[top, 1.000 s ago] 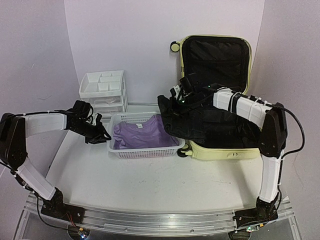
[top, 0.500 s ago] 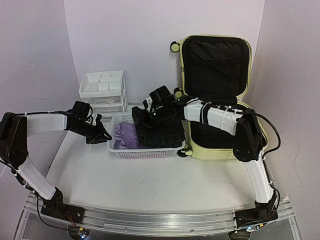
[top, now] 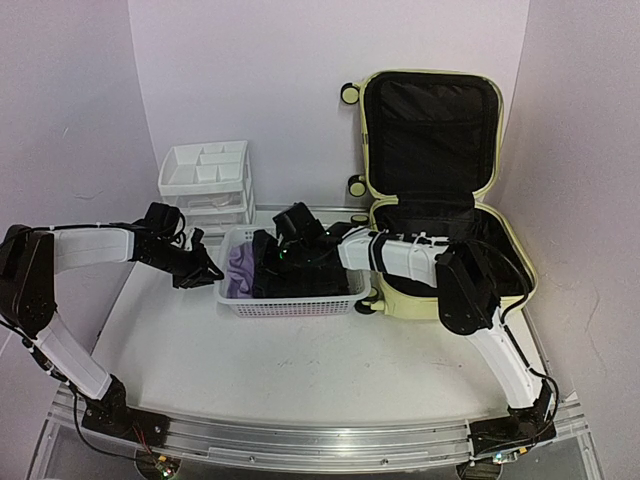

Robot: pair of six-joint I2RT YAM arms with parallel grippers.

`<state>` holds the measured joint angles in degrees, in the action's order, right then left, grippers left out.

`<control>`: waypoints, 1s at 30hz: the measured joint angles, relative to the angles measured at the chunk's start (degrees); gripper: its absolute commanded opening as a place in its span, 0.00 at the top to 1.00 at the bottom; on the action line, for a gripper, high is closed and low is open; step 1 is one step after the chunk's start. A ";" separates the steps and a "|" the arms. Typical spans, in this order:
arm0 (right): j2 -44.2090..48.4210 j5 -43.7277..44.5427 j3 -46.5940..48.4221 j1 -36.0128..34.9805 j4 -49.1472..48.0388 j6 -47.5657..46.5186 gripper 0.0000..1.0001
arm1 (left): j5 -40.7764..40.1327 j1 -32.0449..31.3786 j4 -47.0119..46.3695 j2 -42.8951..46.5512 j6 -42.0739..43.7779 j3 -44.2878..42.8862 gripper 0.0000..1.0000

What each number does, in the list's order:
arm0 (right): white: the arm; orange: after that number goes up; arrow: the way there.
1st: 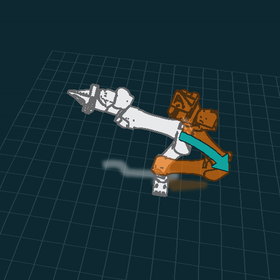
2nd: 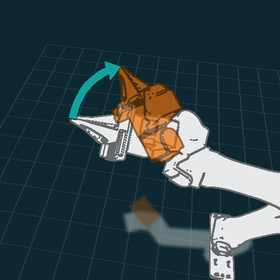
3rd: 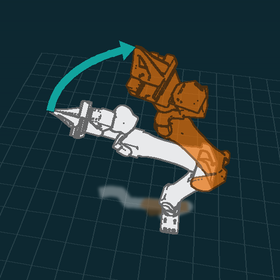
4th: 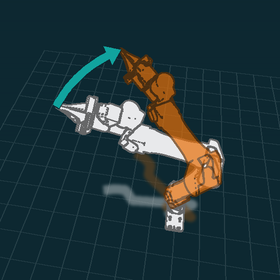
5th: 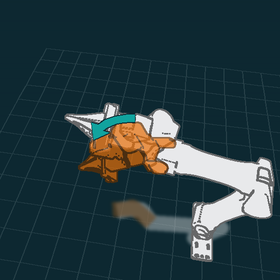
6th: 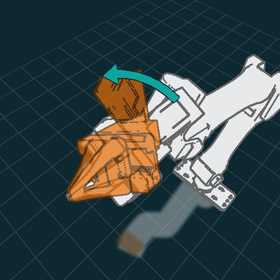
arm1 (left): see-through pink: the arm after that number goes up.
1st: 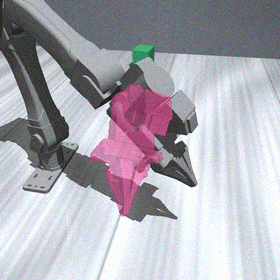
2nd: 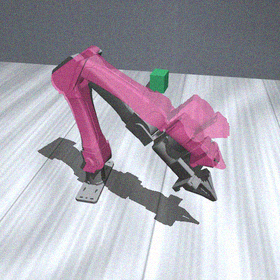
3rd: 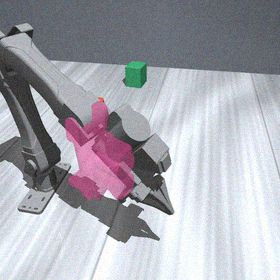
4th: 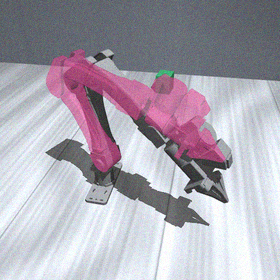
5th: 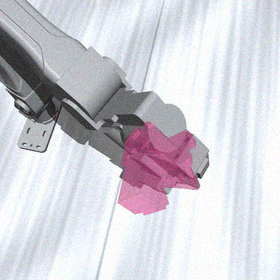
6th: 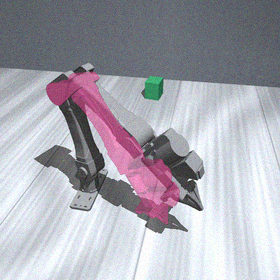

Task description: Open, take out, and arrange the luggage

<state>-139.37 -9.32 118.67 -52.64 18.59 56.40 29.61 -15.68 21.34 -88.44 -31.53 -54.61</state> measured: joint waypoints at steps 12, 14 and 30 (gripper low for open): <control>-6.23 -8.66 10.08 -0.63 -1.42 -3.17 0.07 | -0.15 0.00 -0.74 0.13 0.02 0.35 0.90; -6.10 -11.19 10.16 -0.44 -2.38 -5.18 0.02 | -0.26 0.00 -1.01 0.33 0.09 0.66 0.88; 30.32 -2.38 -14.71 2.99 10.82 -31.36 0.02 | -8.59 -1.42 6.38 17.88 11.39 0.11 0.30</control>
<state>-109.06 -11.70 103.96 -49.65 29.41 25.04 21.02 -17.10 27.73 -70.57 -20.14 -54.50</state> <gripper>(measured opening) 0.983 0.598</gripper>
